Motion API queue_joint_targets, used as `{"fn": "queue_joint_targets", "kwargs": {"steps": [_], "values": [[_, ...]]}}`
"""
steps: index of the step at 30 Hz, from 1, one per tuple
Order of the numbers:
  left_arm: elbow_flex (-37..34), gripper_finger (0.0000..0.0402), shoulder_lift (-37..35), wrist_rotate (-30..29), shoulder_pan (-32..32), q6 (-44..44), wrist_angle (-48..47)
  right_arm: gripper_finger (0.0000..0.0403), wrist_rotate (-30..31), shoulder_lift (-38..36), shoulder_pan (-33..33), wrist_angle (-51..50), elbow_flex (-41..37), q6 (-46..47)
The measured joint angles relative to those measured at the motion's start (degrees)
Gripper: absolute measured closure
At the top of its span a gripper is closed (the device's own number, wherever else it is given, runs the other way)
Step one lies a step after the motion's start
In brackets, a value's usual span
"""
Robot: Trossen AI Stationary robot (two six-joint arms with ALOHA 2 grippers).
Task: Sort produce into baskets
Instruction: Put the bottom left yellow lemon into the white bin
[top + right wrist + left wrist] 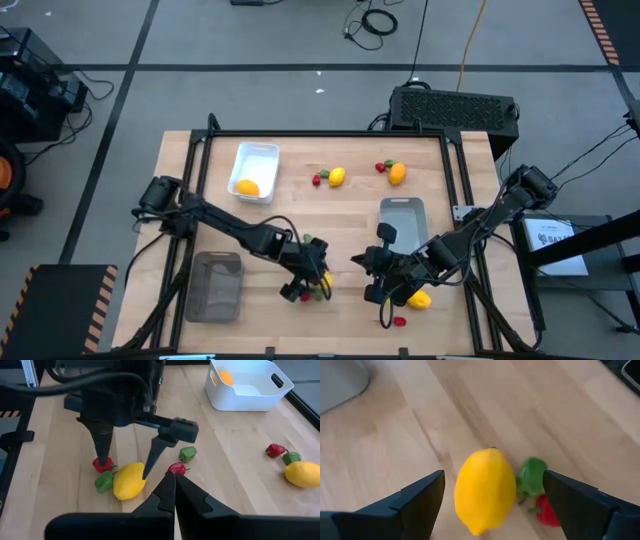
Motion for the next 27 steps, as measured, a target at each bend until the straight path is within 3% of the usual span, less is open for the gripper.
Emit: {"fn": "queue_joint_targets", "kwargs": {"steps": [10, 27], "values": [[0.0, 0.0059, 4.0, 0.0, 0.2, 0.0, 0.6, 0.0403, 0.0, 0.0, 0.0, 0.0, 0.0, 0.1], [0.0, 0.0059, 4.0, -0.2, 0.4, -1.5, 0.5, 0.0403, 0.0, 0.0, 0.0, -0.3, 0.0, 0.2]]}}
